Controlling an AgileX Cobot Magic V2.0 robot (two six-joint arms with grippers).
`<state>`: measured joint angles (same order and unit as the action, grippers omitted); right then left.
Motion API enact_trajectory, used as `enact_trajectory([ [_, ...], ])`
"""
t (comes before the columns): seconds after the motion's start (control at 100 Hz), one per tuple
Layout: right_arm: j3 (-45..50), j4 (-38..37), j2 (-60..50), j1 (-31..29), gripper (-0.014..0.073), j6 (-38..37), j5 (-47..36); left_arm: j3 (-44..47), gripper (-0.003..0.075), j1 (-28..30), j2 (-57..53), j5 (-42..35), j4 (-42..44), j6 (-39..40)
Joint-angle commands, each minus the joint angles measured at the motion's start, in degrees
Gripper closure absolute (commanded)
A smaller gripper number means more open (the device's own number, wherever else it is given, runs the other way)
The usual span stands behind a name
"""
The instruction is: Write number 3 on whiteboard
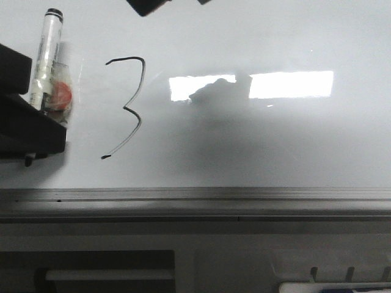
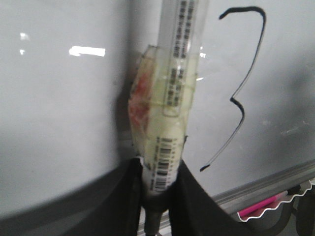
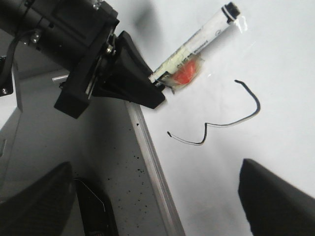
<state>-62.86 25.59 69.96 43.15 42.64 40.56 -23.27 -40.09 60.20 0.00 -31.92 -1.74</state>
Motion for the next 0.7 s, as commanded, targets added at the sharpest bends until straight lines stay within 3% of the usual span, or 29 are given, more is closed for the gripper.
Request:
enact_trajectory([
  [0.0,-1.9,1.6,-1.7,-0.5,-0.0003,0.7,-2.6,-1.7,0.0741,0.7,-0.6,-1.9,-0.6,0.6],
  [0.31,-1.9,1.6,-1.7,-0.5,-0.0003,0.7,-2.6,-1.7,0.0726,0.9,-0.6,-1.9,-0.6,0.6],
  [0.41,-1.9,1.7,-1.7,-0.5,-0.0003,0.7,-2.6,-1.7,0.0617,0.9,-0.6,-1.9,-0.6,0.6],
  [0.57,-1.9,1.7,-1.7,-0.5,-0.0003,0.7,-2.6,-1.7,0.0333,0.9,-0.6,-1.3,-0.6,0.6],
  [0.69,-1.9,1.7,-1.7,-0.5,-0.0003,0.7,-2.6,-1.7,0.0288,0.9,-0.6,0.0,-0.3,0.6],
])
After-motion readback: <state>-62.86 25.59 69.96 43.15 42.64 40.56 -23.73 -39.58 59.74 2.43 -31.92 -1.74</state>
